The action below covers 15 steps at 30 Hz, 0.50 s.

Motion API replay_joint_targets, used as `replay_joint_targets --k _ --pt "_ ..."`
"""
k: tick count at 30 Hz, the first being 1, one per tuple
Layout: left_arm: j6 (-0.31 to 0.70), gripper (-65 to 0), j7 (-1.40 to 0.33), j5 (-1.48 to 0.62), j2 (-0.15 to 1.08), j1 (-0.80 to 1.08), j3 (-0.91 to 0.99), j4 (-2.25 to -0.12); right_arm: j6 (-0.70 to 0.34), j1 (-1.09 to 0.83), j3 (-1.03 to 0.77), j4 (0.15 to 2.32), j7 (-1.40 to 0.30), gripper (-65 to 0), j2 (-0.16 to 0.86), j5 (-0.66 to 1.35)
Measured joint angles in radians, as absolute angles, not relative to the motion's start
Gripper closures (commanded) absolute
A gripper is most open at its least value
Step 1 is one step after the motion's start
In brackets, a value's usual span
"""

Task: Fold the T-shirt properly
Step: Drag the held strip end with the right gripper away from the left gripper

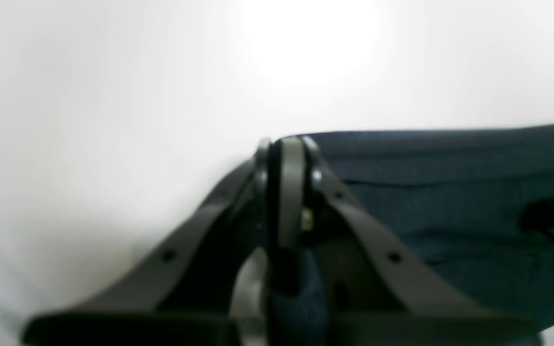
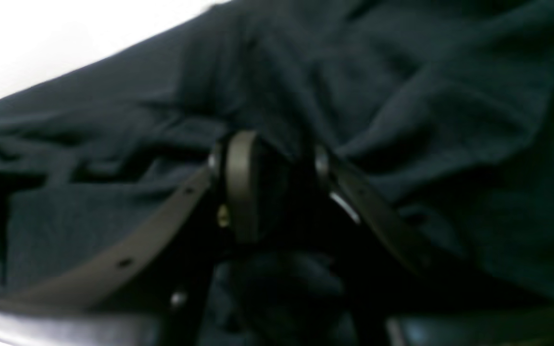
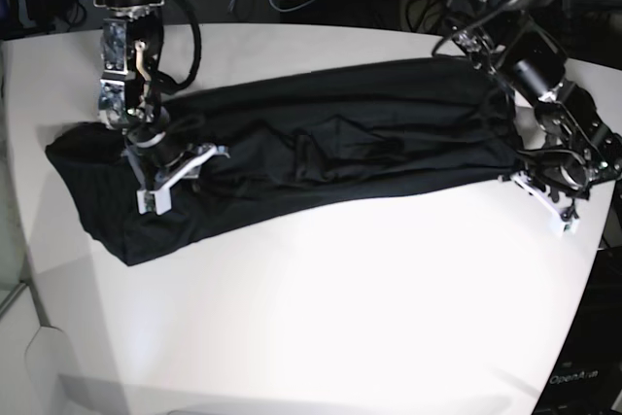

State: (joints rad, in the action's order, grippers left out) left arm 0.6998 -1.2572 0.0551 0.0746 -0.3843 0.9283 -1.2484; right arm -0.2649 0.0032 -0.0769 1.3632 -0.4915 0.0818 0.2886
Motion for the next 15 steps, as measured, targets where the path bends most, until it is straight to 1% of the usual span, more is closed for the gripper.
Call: replay_joint_targets --k 11,15 --pt "0.7 0.0 -1.257 0.059 0.068 -0.383 0.928 -1.248 -0.264 0.041 -0.078 1.427 -0.497 -18.1 0.088 0.285" --pt "0.699 0.0 -1.257 0.059 0.069 -0.383 0.928 -1.248 -0.263 0.075 -0.078 1.412 -0.517 -18.3 0.094 0.281"
